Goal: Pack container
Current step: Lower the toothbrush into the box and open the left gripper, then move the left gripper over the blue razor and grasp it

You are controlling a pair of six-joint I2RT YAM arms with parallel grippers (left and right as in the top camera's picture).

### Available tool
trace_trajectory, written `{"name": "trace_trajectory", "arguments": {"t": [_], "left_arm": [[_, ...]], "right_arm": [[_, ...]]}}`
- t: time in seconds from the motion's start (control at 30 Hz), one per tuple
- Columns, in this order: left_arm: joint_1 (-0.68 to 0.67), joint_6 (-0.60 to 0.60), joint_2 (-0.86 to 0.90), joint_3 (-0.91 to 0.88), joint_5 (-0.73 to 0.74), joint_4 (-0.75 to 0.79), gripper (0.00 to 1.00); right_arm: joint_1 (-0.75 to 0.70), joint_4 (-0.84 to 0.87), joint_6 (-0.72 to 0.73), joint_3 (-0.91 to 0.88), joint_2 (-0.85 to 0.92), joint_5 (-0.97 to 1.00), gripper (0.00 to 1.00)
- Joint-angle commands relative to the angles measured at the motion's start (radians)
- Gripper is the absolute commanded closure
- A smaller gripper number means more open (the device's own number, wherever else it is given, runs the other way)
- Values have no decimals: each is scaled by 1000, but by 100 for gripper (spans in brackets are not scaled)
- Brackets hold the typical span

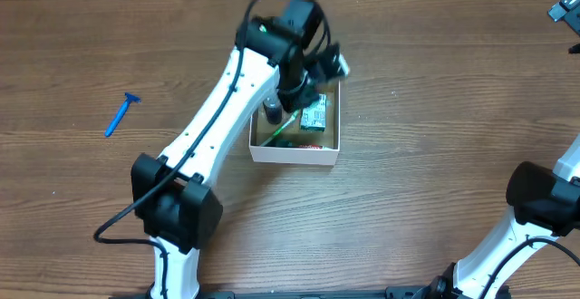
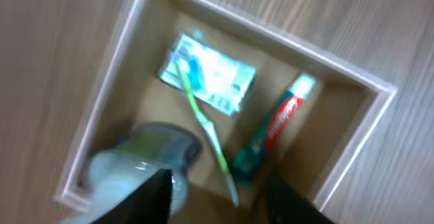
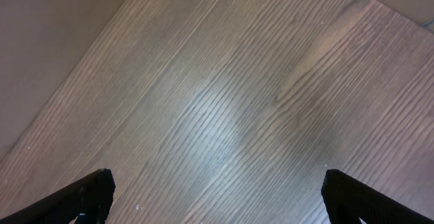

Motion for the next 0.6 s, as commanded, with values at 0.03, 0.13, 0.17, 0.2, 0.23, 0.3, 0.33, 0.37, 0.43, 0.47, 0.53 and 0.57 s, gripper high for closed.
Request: {"name": "trace_trajectory", "arguments": {"t": [0.03,0.13,0.17,0.2,0.23,0.3,0.33,0.37,0.43,0.47,0.53,0.57], "left_arm": [[2,-150,-35,398,-14,-132,41],[98,-285,-35,536,-115,-180,28],[154,-322,-35,538,-134,-198,24],[209,-343,-30,535,-134,-218,21],[268,-371,-26,528,-127,-234,21],[359,-418,-18,509,-119,-241,19],[428,-440,-11,491,-94,-237,18],[474,-444,-7,474,-66,-230,16],[551,-446,0,422,-20,-201,13],[592,-447,3,378,-7,-180,12],[649,-446,10,279,-8,-141,9],[663,-445,11,246,-13,-124,9]], "right_arm": [[2,3,-5,12,-20,-1,0],[2,3,-5,12,-20,-1,0],[2,3,-5,12,-20,-1,0],[2,3,-5,12,-20,-1,0],[2,3,-5,12,-20,-2,0],[2,3,-5,12,-20,-2,0],[2,3,-5,12,-20,-1,0],[2,3,-5,12,-20,-1,0],[2,3,-5,12,-20,-1,0],[2,3,-5,12,-20,-1,0],[2,3,-5,12,-20,-1,0],[2,3,-5,12,-20,-1,0]]}}
